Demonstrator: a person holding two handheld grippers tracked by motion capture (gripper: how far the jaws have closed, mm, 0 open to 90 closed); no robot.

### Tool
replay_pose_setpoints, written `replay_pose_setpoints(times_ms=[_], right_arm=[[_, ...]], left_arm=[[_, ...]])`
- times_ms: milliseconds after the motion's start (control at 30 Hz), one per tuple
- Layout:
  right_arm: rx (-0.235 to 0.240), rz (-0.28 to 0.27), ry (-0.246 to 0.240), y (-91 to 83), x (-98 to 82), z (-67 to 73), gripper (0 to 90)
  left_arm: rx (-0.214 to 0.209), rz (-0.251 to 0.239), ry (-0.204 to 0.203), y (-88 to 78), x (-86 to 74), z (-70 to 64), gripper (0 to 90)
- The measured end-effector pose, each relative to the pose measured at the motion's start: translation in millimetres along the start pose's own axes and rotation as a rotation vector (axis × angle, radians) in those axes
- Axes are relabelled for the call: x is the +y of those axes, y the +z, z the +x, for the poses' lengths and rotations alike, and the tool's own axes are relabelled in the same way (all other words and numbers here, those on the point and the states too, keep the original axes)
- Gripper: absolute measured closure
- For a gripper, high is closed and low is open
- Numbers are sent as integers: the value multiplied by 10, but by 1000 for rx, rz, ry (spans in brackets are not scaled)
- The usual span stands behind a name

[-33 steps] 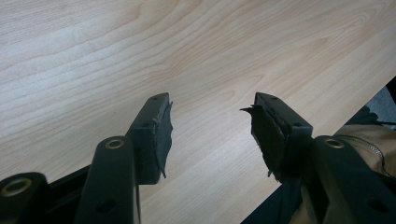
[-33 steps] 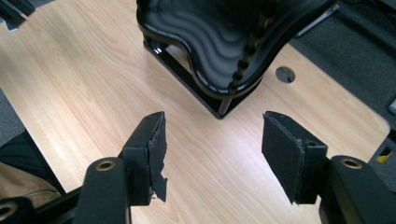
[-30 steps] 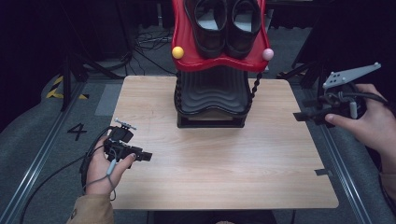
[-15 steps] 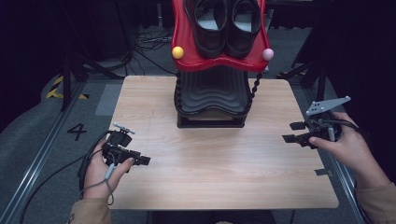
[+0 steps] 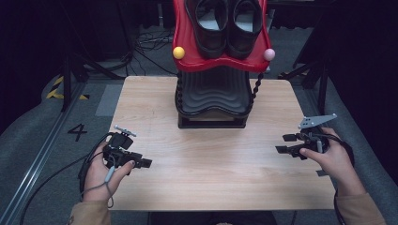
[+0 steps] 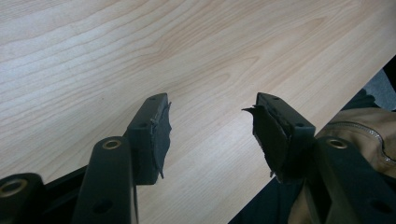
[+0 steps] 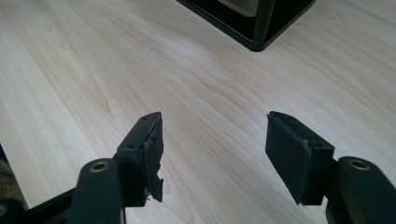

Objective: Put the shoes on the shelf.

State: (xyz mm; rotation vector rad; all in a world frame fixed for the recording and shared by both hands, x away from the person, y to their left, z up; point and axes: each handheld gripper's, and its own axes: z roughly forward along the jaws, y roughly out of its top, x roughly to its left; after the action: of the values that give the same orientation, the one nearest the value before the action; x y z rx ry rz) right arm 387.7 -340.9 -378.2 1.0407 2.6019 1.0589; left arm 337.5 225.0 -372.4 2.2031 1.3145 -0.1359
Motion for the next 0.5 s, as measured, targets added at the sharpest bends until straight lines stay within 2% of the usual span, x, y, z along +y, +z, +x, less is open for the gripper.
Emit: replay_pose_setpoints(times_ms=[33, 67, 100, 300, 500], right_arm=[[8, 4, 11, 36, -25, -10, 375], [14, 36, 5, 84, -52, -23, 373], [8, 46, 3, 115, -74, -39, 373], [1, 68, 33, 261, -169, -112, 371], [-31, 144, 47, 461, -311, -177, 369]], left_arm=[[-2, -3, 0, -1, -1, 5, 465], [-3, -4, 0, 0, -2, 7, 465], [-5, -5, -1, 4, -2, 9, 465], [-3, 2, 1, 30, 6, 13, 464], [-2, 18, -6, 99, 12, 50, 464]])
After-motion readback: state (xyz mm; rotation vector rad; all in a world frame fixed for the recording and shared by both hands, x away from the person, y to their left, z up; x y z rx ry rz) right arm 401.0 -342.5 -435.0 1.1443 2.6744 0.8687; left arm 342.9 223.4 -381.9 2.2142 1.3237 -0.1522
